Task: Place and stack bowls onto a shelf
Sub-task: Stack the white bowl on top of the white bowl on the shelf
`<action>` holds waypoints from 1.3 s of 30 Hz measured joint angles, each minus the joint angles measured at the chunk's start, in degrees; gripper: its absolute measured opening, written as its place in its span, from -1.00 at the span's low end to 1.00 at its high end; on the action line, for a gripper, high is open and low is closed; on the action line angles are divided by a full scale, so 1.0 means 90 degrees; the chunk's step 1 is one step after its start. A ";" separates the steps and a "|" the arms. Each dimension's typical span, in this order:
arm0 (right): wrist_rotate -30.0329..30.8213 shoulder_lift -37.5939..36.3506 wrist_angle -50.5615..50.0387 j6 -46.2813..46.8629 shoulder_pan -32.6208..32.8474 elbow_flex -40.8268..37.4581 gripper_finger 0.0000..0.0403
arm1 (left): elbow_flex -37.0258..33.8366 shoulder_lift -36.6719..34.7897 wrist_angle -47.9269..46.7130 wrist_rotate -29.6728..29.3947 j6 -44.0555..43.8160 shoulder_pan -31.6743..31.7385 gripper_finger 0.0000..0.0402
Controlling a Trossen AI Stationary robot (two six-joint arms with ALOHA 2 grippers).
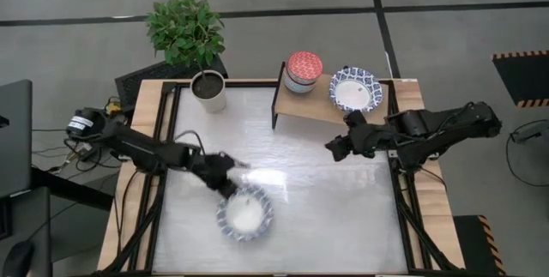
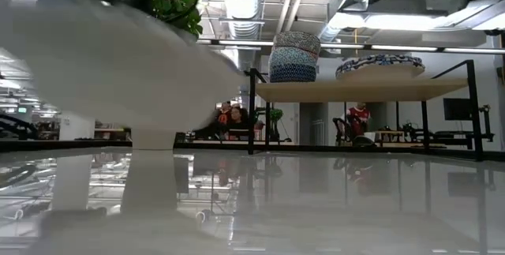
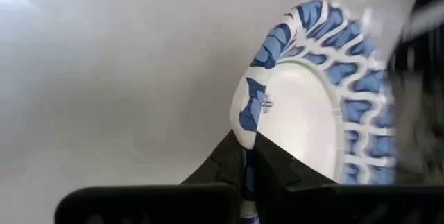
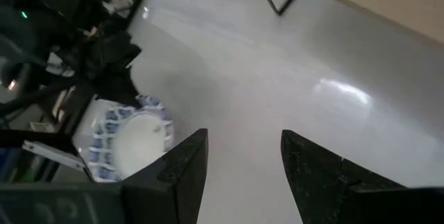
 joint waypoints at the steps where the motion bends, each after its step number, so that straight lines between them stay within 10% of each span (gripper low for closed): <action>1: 0.0009 0.0103 0.0181 -0.0074 -0.0034 0.0000 0.03 | 0.0117 -0.0072 -0.0135 -0.0191 0.0151 0.0189 -1.00; 15: -0.1245 0.1549 0.2391 -0.1175 -0.0618 -0.0005 0.03 | 0.2398 -0.0284 -0.1547 -0.1631 0.2740 0.1232 -1.00; 26: -0.1678 0.2107 0.2995 -0.1506 -0.0657 -0.0007 -0.01 | 0.2616 -0.0284 -0.1655 -0.1486 0.3040 0.1382 -1.00; 35: -0.2098 0.2486 0.2933 -0.1434 -0.0694 -0.0015 -0.84 | 0.2616 -0.0282 -0.1465 -0.1155 0.3173 0.1375 -0.99; 39: -0.1916 0.2394 0.2743 -0.1240 -0.0707 -0.0012 -0.90 | 0.2616 -0.0282 -0.1192 -0.1096 0.3228 0.1382 -0.87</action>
